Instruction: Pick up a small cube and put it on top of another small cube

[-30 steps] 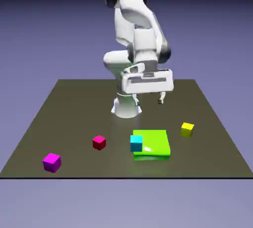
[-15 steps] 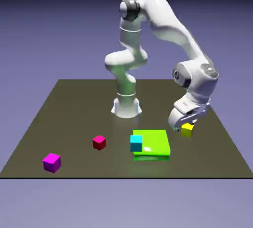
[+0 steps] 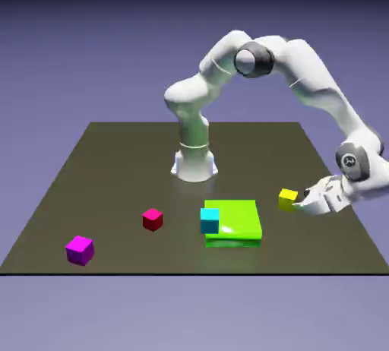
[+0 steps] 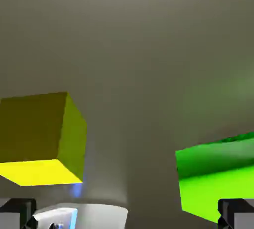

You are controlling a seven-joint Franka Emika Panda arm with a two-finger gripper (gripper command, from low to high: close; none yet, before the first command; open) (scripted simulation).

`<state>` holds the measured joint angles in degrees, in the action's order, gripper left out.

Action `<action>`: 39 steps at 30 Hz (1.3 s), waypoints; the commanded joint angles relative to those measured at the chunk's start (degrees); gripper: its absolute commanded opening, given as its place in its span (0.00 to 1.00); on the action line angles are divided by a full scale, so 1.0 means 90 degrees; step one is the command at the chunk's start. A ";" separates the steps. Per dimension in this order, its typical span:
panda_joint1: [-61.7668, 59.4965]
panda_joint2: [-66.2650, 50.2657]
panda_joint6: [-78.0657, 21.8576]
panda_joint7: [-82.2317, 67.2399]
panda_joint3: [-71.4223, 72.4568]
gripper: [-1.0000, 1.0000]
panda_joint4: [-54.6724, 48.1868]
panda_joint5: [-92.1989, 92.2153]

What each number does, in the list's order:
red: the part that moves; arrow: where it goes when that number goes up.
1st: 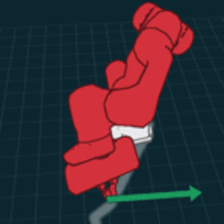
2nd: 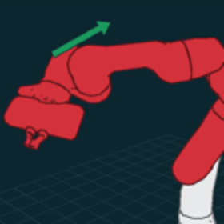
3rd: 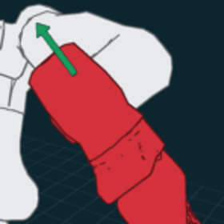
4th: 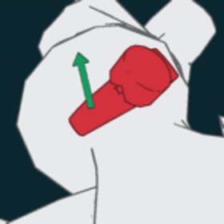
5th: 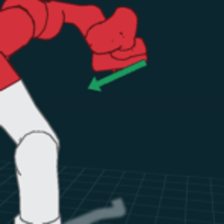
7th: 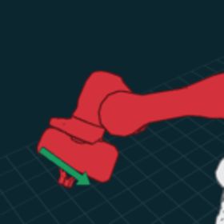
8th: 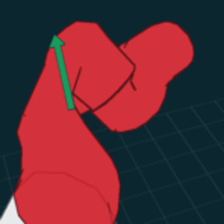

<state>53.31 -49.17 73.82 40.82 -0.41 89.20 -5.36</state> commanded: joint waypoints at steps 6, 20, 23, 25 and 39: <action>0.0644 -0.1001 -0.1225 -0.0020 -0.0005 0.50 -0.0878 -0.0066; 0.0634 -0.0997 -0.1225 -0.0022 0.0001 0.00 -0.0874 -0.0074; -0.0058 -0.0730 -0.1192 -0.0177 0.0412 0.00 -0.0508 -0.0675; -0.0520 -0.0552 -0.1171 -0.0281 0.0687 0.00 -0.0264 -0.1075; -0.3750 0.0696 -0.1018 -0.1004 0.2608 0.00 0.1441 -0.3878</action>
<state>19.57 -42.91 64.65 31.82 23.06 102.17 -40.17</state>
